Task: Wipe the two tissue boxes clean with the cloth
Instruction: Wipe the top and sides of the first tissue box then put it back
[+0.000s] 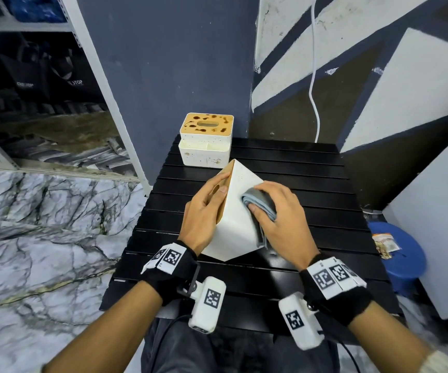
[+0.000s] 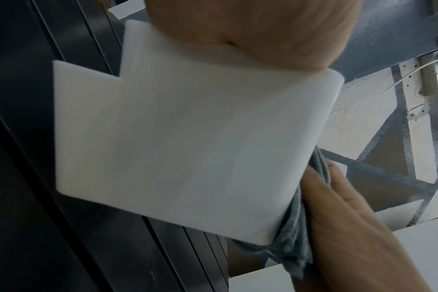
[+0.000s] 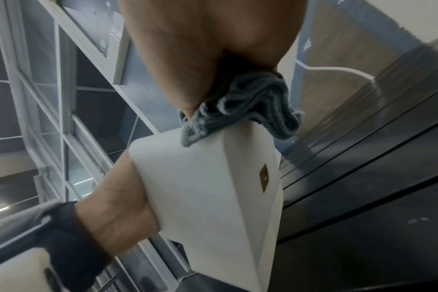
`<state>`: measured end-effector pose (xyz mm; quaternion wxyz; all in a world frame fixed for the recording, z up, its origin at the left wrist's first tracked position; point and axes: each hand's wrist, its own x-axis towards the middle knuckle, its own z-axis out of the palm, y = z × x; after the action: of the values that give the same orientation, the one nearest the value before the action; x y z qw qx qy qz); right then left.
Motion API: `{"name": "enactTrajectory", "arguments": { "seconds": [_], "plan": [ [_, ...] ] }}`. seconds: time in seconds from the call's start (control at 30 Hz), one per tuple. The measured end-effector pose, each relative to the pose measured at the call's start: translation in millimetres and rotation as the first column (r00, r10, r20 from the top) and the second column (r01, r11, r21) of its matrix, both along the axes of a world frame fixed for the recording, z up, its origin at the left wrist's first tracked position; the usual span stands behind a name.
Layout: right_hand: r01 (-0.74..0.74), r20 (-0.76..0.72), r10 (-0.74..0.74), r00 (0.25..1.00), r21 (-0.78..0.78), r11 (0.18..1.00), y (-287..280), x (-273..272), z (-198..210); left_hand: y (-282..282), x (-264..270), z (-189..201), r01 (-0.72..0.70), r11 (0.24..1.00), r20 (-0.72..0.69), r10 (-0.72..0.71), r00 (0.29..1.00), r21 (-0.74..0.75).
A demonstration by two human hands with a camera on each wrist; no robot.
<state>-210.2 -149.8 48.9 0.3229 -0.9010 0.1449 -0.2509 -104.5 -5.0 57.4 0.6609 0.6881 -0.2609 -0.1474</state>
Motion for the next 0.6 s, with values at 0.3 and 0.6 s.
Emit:
{"name": "enactTrajectory", "arguments": {
  "seconds": [0.3, 0.6],
  "plan": [
    [-0.003, 0.003, 0.003, 1.0, 0.018, 1.0, -13, 25, 8, 2, 4, -2, 0.014, 1.0, -0.033, -0.014, 0.999, -0.016],
    [-0.002, -0.003, 0.002, 1.0, 0.005, 1.0, -9, 14, 0, 3, 7, -4, 0.039, 0.999, -0.04, -0.04, 0.998, -0.033]
  ]
}}
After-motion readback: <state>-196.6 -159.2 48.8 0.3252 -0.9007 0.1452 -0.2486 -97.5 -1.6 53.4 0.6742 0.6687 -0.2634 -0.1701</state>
